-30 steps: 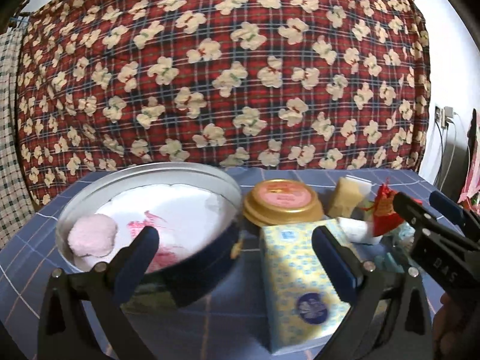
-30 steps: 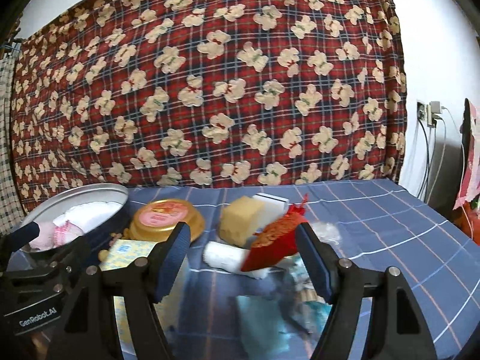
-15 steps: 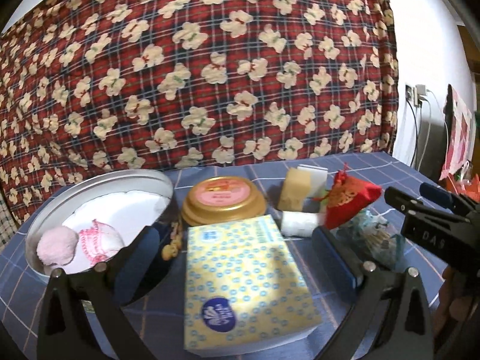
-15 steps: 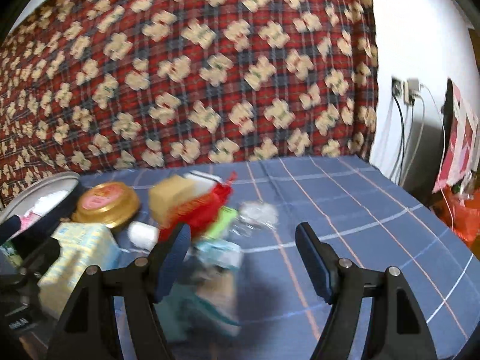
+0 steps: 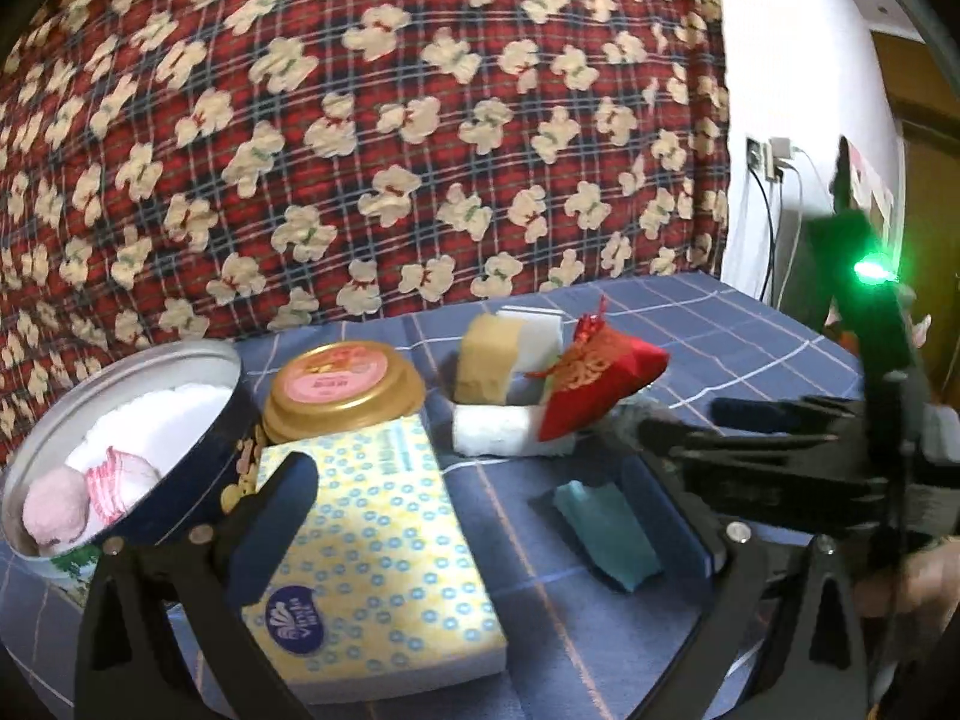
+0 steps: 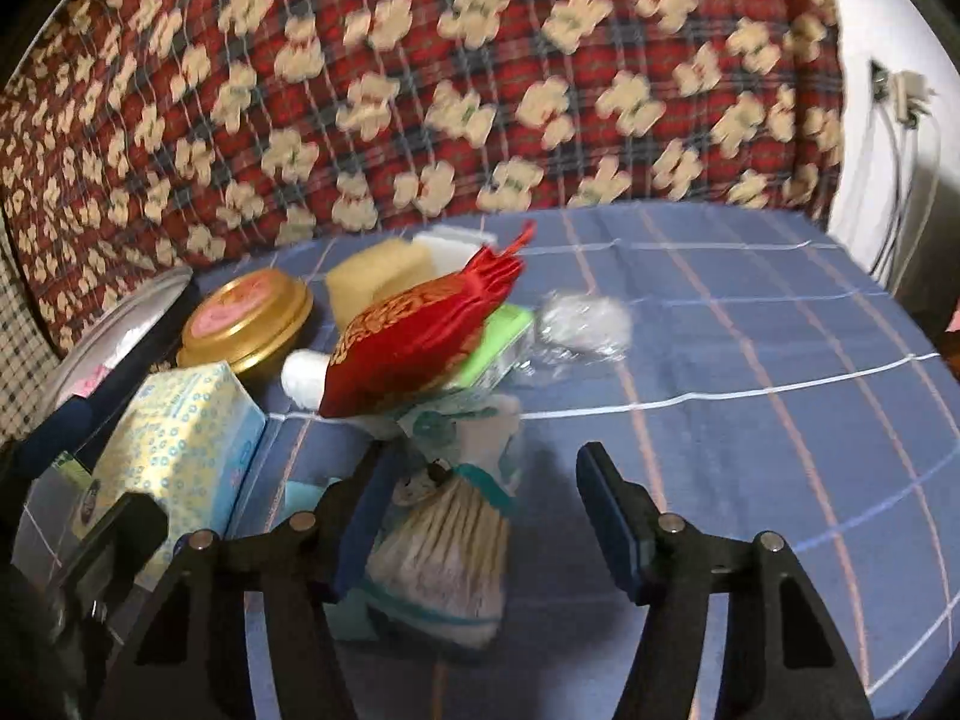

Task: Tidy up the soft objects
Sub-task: 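Grasp the toothpick pack with the right gripper while the left gripper grasps the teal cloth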

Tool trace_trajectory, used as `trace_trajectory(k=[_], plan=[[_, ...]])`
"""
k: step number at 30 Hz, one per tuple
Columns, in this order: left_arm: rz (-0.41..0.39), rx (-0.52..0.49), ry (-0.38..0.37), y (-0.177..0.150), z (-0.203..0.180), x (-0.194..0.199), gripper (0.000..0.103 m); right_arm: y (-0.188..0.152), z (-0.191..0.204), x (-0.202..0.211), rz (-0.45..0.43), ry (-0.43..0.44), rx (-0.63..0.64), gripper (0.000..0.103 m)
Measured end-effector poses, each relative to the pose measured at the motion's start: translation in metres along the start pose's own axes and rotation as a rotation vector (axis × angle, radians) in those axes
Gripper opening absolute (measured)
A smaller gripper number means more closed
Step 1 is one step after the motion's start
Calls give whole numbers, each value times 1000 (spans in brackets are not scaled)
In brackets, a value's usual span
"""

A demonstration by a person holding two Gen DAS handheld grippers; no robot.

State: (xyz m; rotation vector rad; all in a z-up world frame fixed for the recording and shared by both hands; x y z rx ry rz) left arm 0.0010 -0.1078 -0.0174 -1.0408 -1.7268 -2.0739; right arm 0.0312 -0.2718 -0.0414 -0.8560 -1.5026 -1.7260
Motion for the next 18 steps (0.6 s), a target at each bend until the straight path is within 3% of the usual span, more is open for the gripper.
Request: trace_trajectory(k=[3, 5, 9, 15, 18], plan=[[-19, -39, 18, 0, -8, 4, 103, 0, 7, -14, 68, 41, 18, 61], [-17, -49, 20, 1, -11, 3, 103, 0, 6, -15, 78, 75, 11, 45], [-2, -47, -2, 2, -13, 1, 103, -4, -3, -11, 75, 134, 1, 36], [37, -70, -41, 6, -30, -8, 100, -11, -40, 27, -128, 108, -182, 35], [59, -108, -43, 10, -47, -15, 93, -14, -57, 38, -201, 149, -250, 35]])
Point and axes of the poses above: each gripper's, at about its wrist camera, not at the fingertips, and x roughly against the way its jaws point, z to its left, y to its top, the point moved 3 cm from there along -x, roughly the way its jaws point, and after that the axes turned 14 degrees about z, right-handed, at the moved point
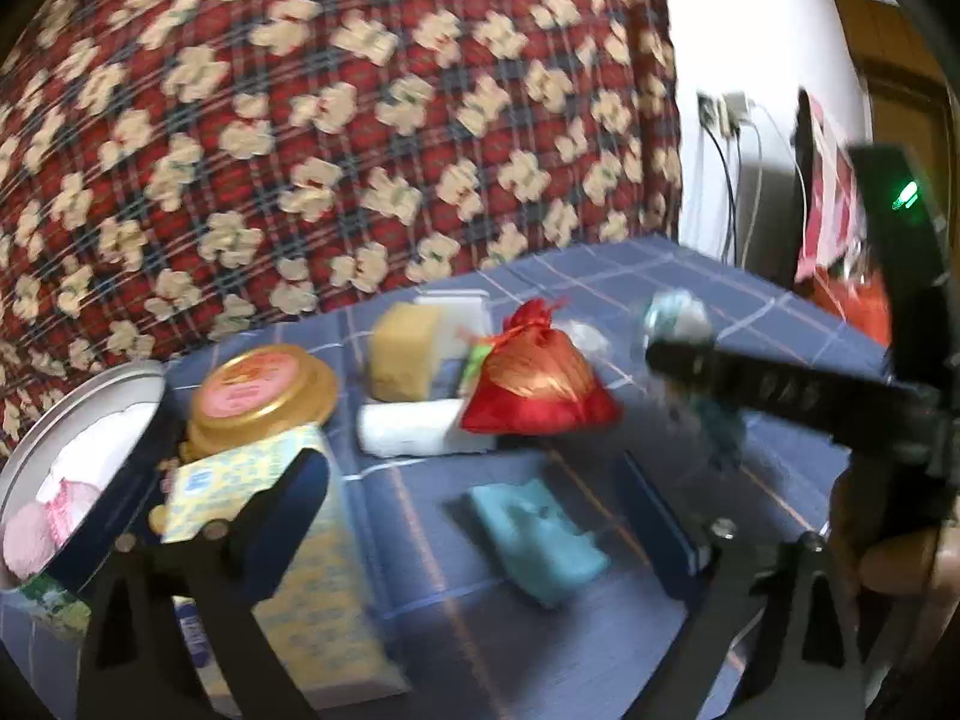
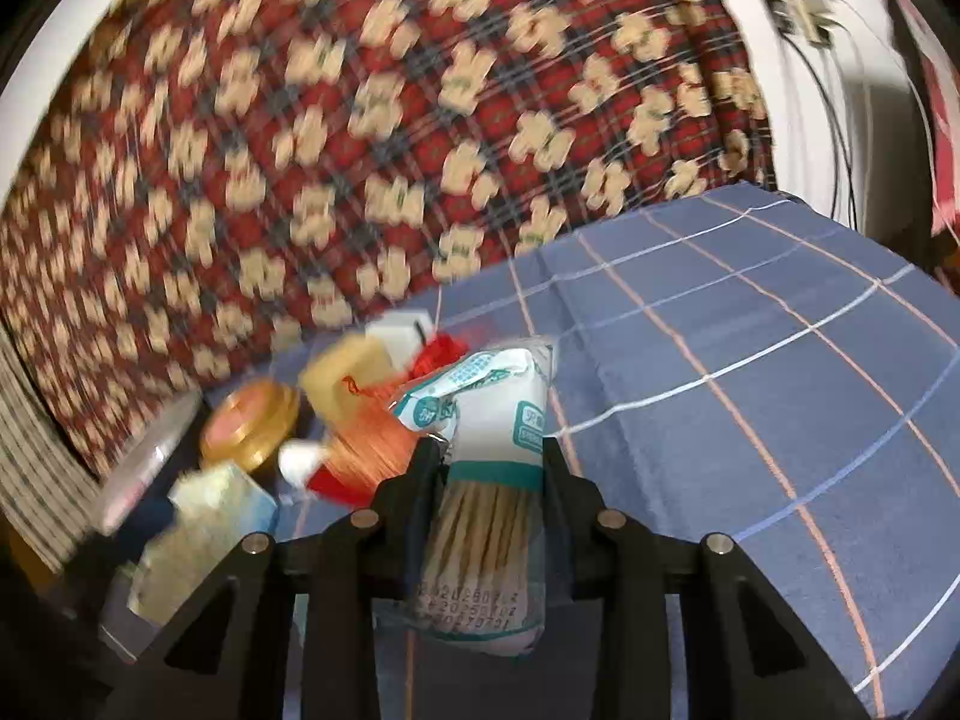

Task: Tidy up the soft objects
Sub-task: 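Grasp the toothpick pack with the right gripper while the left gripper grasps the teal cloth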

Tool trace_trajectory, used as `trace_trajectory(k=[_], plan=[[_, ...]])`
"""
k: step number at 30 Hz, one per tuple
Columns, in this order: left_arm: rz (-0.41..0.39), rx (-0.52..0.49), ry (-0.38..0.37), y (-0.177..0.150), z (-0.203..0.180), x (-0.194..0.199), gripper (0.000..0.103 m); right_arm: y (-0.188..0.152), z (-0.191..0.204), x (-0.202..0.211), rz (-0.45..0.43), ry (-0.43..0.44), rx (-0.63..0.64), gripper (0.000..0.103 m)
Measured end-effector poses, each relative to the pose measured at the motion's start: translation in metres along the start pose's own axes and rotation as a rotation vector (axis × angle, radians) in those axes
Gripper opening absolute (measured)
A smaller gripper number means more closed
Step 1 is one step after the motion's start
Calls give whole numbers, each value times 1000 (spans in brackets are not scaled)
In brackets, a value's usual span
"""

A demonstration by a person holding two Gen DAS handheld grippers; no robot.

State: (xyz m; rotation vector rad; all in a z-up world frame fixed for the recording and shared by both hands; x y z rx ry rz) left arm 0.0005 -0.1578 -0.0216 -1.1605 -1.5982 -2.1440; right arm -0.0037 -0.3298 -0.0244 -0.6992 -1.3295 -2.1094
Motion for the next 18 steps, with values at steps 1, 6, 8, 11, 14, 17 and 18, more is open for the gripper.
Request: trace_trajectory(k=[1, 6, 8, 11, 14, 17, 18], plan=[[11, -12, 6, 1, -5, -3, 89, 1, -3, 1, -10, 8, -13, 35], [176, -54, 81, 8, -29, -35, 73, 4, -9, 1, -18, 47, -52, 36], [231, -42, 104, 6, -32, -47, 63, 6, -8, 0, -18, 54, -54, 36], [308, -8, 90, 1, -30, -62, 44, 5, -11, -1, -9, 63, -58, 36], [328, 23, 28, -4, -29, -66, 36, 4, -14, -3, 3, 68, -69, 36], [328, 17, -3, -7, -33, -67, 20, 4, -17, -5, 7, 68, -84, 36], [330, 22, -23, -7, -33, -67, 18, 4, -17, -5, 9, 66, -86, 36]])
Point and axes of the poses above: each gripper's, at about its wrist camera, not at the fingertips, and x roughly against the way its jaws point, z to its left, y to its top, the point moved 3 cm from there along -x, roughly the way its jaws point, and after that the axes turned 14 degrees about z, right-handed, at the moved point
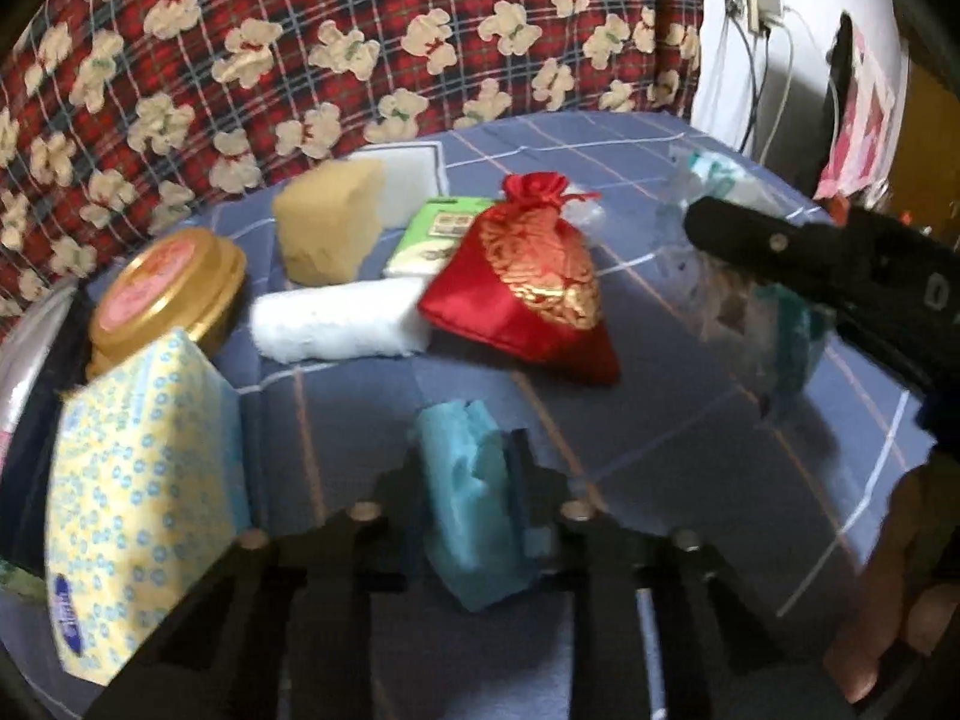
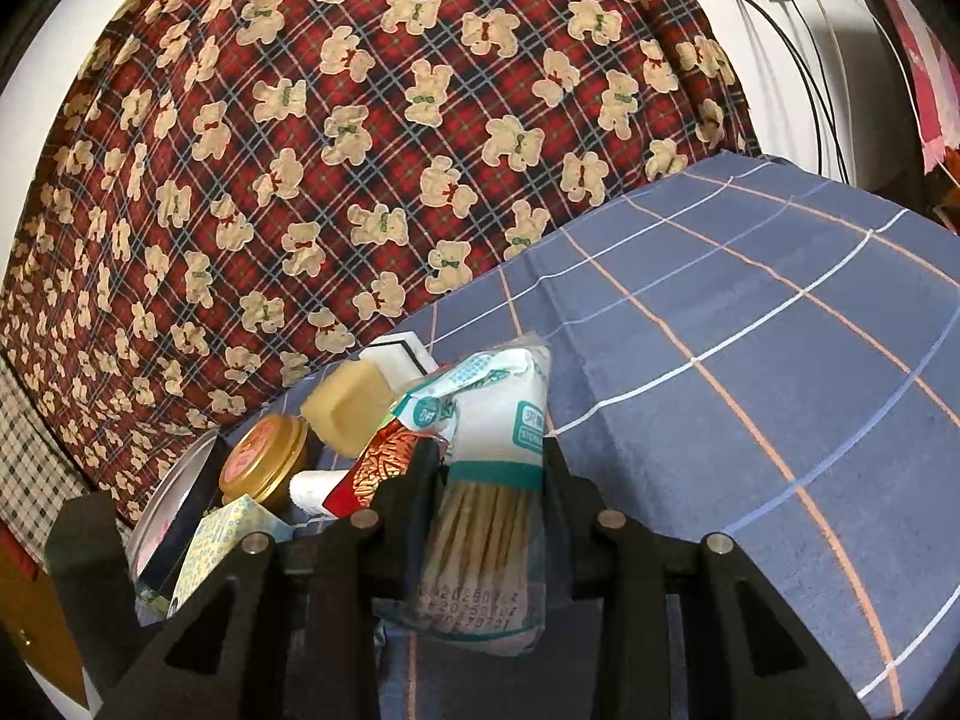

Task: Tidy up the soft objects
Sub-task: 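Grasp the toothpick pack with the right gripper while the left gripper grasps the teal cloth, then carry the toothpick pack and teal cloth over the tin and release both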

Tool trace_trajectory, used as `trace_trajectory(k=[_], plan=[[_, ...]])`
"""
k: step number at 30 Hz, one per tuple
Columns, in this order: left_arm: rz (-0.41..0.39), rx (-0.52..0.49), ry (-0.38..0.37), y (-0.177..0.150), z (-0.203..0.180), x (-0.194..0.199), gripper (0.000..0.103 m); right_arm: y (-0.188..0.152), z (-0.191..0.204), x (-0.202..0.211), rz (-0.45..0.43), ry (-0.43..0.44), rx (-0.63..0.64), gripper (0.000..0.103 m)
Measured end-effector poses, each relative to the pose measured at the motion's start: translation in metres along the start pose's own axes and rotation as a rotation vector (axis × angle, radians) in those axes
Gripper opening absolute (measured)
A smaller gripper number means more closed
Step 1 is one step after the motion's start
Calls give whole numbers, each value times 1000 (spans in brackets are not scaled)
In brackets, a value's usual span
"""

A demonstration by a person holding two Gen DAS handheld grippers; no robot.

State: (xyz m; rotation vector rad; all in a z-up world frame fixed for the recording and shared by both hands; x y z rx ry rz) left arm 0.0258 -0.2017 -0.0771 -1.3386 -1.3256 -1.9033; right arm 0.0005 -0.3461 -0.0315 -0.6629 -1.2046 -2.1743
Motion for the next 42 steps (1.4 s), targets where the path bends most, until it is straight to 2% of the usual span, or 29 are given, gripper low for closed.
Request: trace_trajectory(k=[4, 8, 12, 15, 19, 23, 28, 32, 42], plan=[[-1, 35, -52, 0, 6, 1, 9, 0, 0, 0, -1, -16, 4, 36], [-33, 84, -192, -1, 15, 7, 8, -1, 2, 7, -39, -49, 9, 36], [-187, 76, -305, -6, 17, 35, 8, -4, 8, 22, -118, -99, 33, 36], [-299, 52, -307, -11, 18, 57, 8, -7, 15, 32, -172, -134, 64, 36], [-367, 65, -356, -14, 29, 78, 8, -10, 28, 38, -226, -208, 115, 35], [-395, 61, -350, -16, 40, 84, 8, -14, 43, 40, -259, -280, 184, 35], [-426, 59, -295, -21, 53, 96, 8, -22, 65, 38, -289, -348, 279, 35], [-437, 75, -229, -22, 72, 103, 8, -27, 83, 31, -266, -317, 292, 36], [-475, 150, -140, -36, 135, 119, 8, -40, 154, 18, -265, -237, 377, 36]])
Point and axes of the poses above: each gripper's, at about its wrist camera, not at the fingertips, and x roughly against the way its jaws point, z to its left, y to its top, the point moved 3 cm from there along -x, roughly the way its jaws point, and after that the axes turned 14 degrees about z, right-handed, at the moved point
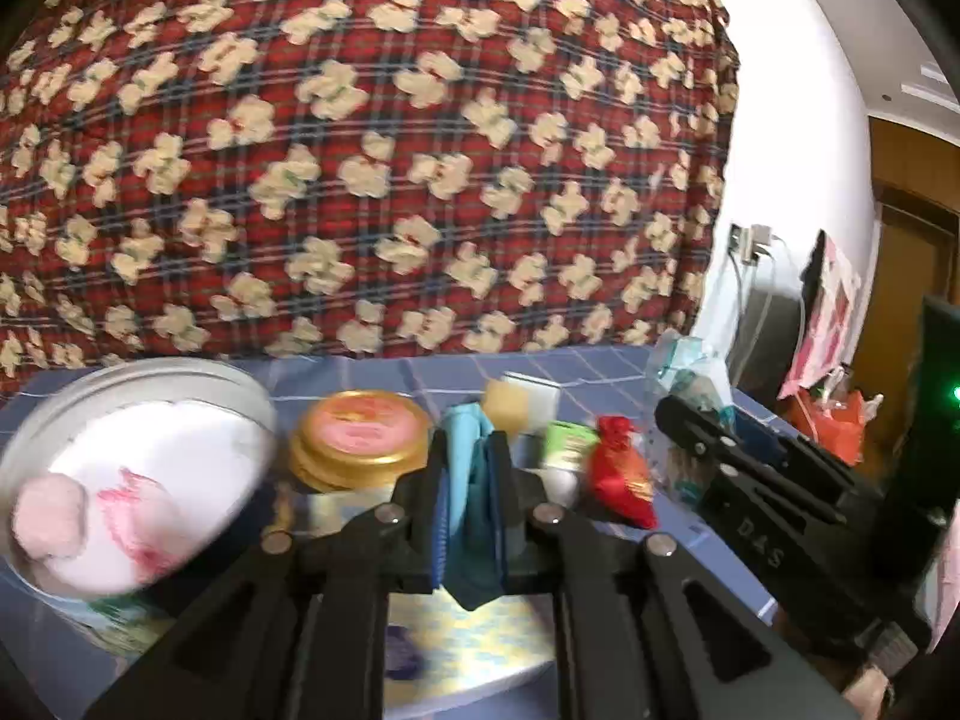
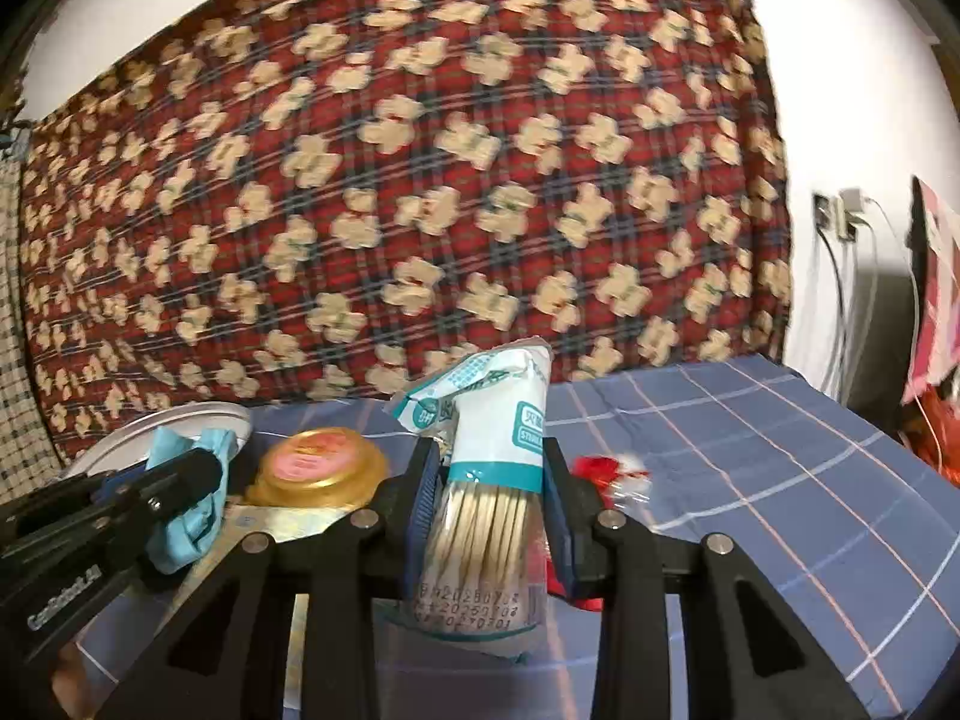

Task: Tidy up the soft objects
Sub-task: 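Carry the toothpick pack and teal cloth over the tin and release both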

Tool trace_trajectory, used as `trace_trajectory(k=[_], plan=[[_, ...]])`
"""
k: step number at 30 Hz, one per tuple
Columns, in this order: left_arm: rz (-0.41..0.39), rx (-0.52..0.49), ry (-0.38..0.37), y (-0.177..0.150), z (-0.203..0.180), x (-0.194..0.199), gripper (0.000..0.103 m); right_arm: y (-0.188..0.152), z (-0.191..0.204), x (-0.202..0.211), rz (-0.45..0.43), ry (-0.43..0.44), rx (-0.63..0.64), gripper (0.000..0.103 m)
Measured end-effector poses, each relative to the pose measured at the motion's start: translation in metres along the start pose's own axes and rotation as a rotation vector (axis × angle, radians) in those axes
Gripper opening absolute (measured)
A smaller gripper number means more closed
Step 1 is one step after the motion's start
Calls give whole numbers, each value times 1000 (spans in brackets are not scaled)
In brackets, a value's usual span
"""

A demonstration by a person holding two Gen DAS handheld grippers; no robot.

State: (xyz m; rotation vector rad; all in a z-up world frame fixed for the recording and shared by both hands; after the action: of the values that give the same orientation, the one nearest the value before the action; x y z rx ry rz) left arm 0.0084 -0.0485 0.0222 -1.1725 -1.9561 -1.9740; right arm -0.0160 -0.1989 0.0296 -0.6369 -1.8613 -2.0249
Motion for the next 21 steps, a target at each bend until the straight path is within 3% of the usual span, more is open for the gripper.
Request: trace_trajectory(k=[21], plan=[[-28, 153, 276, 9, 154, 25, 8, 19, 146, -12, -27, 180, 130, 36]])
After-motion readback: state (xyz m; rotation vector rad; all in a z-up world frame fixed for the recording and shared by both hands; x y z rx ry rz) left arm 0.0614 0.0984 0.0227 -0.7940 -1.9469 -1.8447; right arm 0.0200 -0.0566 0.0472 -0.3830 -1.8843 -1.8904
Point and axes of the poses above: each gripper's, at about its wrist camera, not at the fingertips, and x roughly against the way its jaws point, z to its left, y to its top, the point moved 3 cm from there along -x, roughly the way its jaws point, and after that the axes turned 14 degrees about z, right-handed, at the moved point
